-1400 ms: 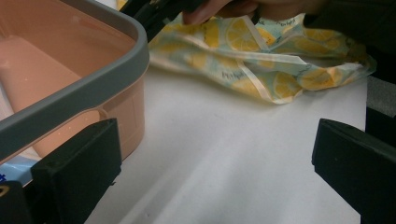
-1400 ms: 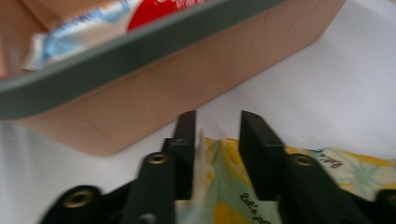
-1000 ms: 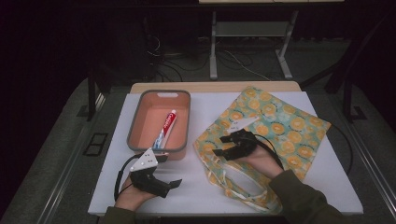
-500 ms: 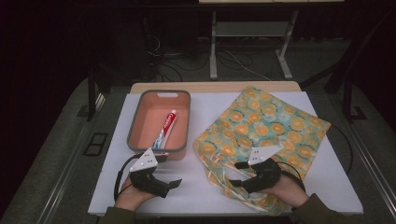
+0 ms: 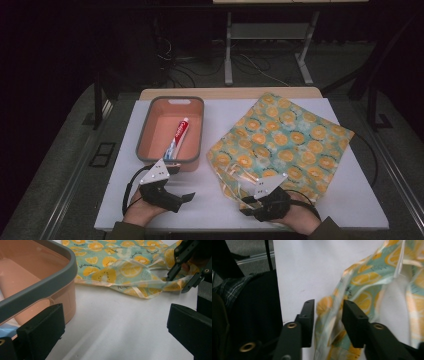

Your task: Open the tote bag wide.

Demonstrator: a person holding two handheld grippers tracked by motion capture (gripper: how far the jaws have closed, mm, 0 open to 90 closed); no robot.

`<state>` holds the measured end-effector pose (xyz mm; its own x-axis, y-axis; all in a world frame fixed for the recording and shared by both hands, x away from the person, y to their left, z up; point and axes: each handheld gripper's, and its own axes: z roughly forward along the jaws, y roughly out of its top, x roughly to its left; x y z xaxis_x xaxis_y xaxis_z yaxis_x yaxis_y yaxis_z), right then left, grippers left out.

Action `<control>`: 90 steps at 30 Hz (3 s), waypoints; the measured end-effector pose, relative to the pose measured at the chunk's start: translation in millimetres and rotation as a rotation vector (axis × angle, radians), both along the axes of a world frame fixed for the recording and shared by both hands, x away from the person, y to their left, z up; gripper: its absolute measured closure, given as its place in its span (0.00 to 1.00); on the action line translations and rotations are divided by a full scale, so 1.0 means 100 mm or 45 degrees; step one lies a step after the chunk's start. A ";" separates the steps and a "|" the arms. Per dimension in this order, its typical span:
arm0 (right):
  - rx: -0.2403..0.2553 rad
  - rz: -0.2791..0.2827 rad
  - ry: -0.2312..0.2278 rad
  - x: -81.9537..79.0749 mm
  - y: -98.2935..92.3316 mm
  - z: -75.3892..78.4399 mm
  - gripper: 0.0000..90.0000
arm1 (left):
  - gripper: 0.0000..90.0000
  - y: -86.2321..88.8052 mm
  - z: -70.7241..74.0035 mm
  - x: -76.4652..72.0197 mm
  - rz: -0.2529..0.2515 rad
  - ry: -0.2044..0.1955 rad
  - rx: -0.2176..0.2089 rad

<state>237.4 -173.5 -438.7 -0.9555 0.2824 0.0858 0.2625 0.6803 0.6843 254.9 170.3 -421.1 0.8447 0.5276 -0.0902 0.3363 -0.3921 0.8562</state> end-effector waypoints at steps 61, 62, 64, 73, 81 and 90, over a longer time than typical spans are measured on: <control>0.123 -0.764 -0.029 1.22 -1.27 0.39 0.42 | 0.00 0.01 0.00 0.01 0.001 0.000 0.002; 0.134 -0.749 -0.037 1.15 -1.25 0.44 0.41 | 0.00 0.00 0.00 0.01 0.001 0.000 0.001; 0.146 -0.693 -0.038 1.05 -1.20 0.52 0.40 | 0.00 0.00 0.00 0.00 0.002 -0.001 -0.002; 0.153 -0.406 -0.017 0.57 -0.75 0.61 0.62 | 0.00 0.01 0.00 0.00 0.003 -0.002 0.000; -0.035 -0.324 -0.006 0.49 -0.44 0.27 0.62 | 0.00 -0.01 0.00 0.00 -0.001 0.001 0.003; -0.124 -0.338 0.032 0.63 -0.38 -0.01 0.62 | 0.00 -0.01 -0.01 0.00 -0.004 0.004 0.003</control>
<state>300.5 -211.0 -439.9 -0.8450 0.5303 0.0689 0.4563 0.6479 0.6099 255.1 169.4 -421.7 0.8463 0.5249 -0.0912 0.3374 -0.3955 0.8543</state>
